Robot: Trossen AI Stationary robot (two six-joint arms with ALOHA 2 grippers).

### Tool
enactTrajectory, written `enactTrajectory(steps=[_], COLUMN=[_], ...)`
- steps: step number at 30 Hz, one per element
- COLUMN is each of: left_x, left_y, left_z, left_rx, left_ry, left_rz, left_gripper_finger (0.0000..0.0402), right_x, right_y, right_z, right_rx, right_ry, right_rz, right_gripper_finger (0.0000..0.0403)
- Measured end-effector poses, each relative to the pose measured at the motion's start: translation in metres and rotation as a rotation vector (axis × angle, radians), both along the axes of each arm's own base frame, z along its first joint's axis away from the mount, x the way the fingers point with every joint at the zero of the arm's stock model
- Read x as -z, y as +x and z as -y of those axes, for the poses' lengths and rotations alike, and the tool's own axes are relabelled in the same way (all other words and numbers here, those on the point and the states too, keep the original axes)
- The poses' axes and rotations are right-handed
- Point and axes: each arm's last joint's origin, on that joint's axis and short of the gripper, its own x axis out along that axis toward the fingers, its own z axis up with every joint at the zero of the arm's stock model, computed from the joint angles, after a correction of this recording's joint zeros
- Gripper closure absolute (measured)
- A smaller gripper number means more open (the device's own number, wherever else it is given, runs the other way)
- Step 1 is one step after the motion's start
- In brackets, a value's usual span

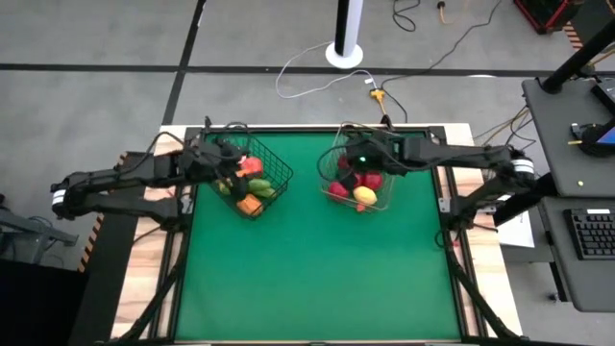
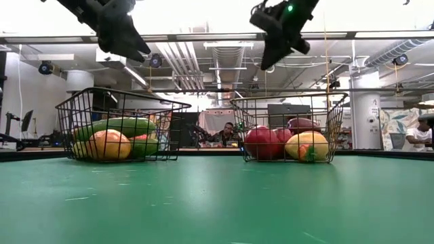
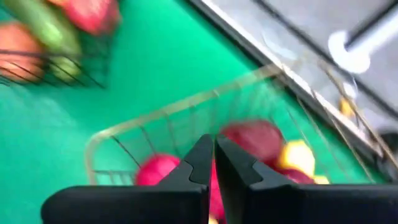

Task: Sort produce into baskets
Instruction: Return to Home Position

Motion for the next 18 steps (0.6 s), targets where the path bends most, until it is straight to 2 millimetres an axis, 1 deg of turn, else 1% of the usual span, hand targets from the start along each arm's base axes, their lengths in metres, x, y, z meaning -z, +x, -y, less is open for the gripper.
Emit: enactTrajectory(steps=[2, 5, 8, 10, 13, 16, 18], left_x=[0.008, 0.017, 0.020, 0.021, 0.023, 0.027, 0.030], left_y=[0.002, 0.005, 0.008, 0.009, 0.009, 0.010, 0.013], left_z=[0.004, 0.011, 0.018, 0.020, 0.020, 0.019, 0.019], left_rx=[0.027, 0.067, 0.104, 0.110, 0.064, 0.028, 0.012], left_ry=[0.000, 0.001, 0.006, 0.009, -0.047, -0.101, -0.127], left_rz=[0.002, 0.011, 0.041, 0.059, 0.082, 0.096, 0.114], left_gripper_finger=[0.0086, 0.0086, 0.0086, 0.0086, 0.0086, 0.0086, 0.0086], right_x=[-0.001, 0.002, 0.011, 0.019, 0.028, 0.033, 0.035], right_y=[-0.002, -0.006, -0.012, -0.018, -0.027, -0.035, -0.037], right_z=[-0.007, -0.017, -0.021, -0.022, -0.024, -0.025, -0.025], right_rx=[-0.074, -0.202, -0.320, -0.368, -0.375, -0.318, -0.261], right_ry=[-0.052, -0.125, -0.151, -0.175, -0.193, -0.121, -0.059], right_rz=[0.055, 0.118, 0.214, 0.263, 0.300, 0.329, 0.363], right_gripper_finger=[0.0390, 0.0390, 0.0390, 0.0390, 0.0390, 0.0390, 0.0390])
